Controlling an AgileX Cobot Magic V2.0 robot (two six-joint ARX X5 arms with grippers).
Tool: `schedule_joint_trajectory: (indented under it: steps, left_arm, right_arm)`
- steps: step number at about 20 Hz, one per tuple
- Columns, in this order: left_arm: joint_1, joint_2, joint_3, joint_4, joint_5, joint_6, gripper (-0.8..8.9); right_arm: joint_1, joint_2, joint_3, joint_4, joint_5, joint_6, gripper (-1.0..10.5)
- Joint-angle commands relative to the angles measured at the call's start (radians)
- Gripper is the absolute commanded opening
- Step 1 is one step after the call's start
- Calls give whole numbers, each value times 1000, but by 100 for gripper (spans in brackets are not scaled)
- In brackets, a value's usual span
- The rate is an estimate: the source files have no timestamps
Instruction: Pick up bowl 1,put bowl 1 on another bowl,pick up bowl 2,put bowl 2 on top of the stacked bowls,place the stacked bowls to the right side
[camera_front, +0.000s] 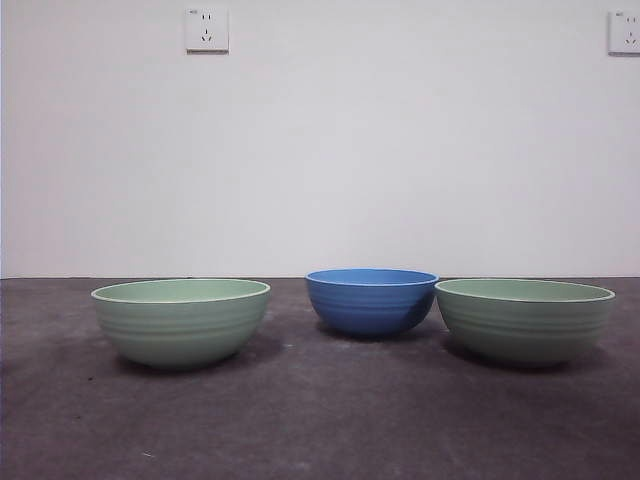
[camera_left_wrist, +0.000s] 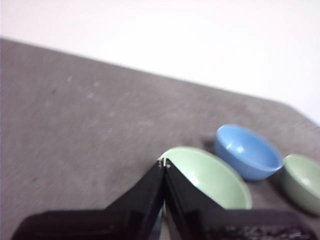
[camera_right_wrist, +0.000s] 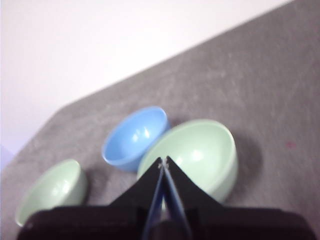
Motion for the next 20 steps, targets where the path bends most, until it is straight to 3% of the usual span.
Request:
schedule_joint_trajectory:
  steps: [1,5,9,14,20]
  left_arm:
    - [3,36,52,-31,42,-26,-7]
    - [3,131,148,-103,143,-8,-7]
    - [3,233,246,-175,231,62,-7]
    - [2,380,393,-333,355,204,-7]
    - [0,515,547,-548,406,370,-7]
  right_arm:
    - [1,49,69,-26,-10,4,-12]
    - [2,157,204,-154,-63,-87,-12]
    - [2,267,340,-315,-141,-196,-12]
    - [2,402,504,-533,-235,-381,-12]
    - [3,522,661,-769,-239,-533,-12]
